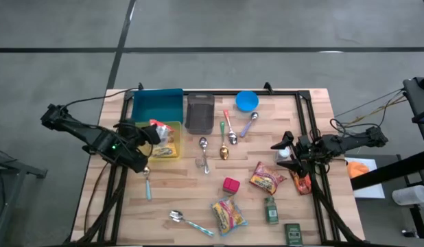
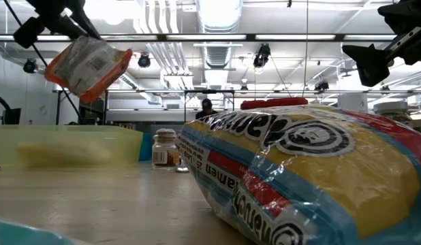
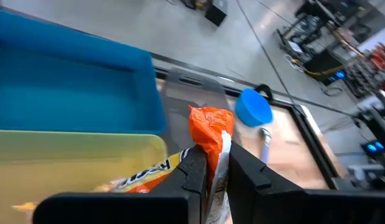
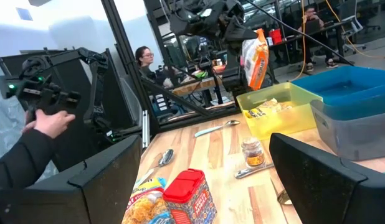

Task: Pick & Place Food Item
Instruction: Put the orange noodle pack into the yellow bin

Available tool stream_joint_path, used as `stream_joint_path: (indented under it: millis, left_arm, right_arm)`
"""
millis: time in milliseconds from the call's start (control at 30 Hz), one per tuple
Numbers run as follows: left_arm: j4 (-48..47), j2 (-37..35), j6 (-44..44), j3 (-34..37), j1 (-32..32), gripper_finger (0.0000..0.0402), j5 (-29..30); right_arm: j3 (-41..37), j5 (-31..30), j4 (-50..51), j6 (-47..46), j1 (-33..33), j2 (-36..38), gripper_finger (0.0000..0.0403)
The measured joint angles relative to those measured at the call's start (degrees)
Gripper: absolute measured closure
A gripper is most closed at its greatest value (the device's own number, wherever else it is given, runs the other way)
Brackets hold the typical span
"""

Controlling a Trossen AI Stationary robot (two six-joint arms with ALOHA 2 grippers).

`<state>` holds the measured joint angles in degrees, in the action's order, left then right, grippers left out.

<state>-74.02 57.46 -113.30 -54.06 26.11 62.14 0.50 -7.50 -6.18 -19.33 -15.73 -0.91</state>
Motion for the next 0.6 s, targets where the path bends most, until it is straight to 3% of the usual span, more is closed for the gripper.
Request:
stream_joint_path:
  millis: [167, 400, 600]
  left_arm:
    - [-8.1, 0.0, -7.3, 0.0, 0.0, 0.0364, -0.2]
    - [-15.5, 0.0, -8.5, 0.0, -0.9, 0.0364, -0.2]
    - [-16.0, 0.0, -7.0, 2.5, -3.3, 0.0364, -0.2]
  right_arm:
    - [0.0, 0.0, 0.0, 0.0, 0.0, 0.0, 0.0052]
    - [0.0, 0.0, 0.0, 0.0, 0.0, 0.0, 0.0052]
    - [0.0, 0.0, 0.0, 0.0, 0.0, 0.0, 0.0052]
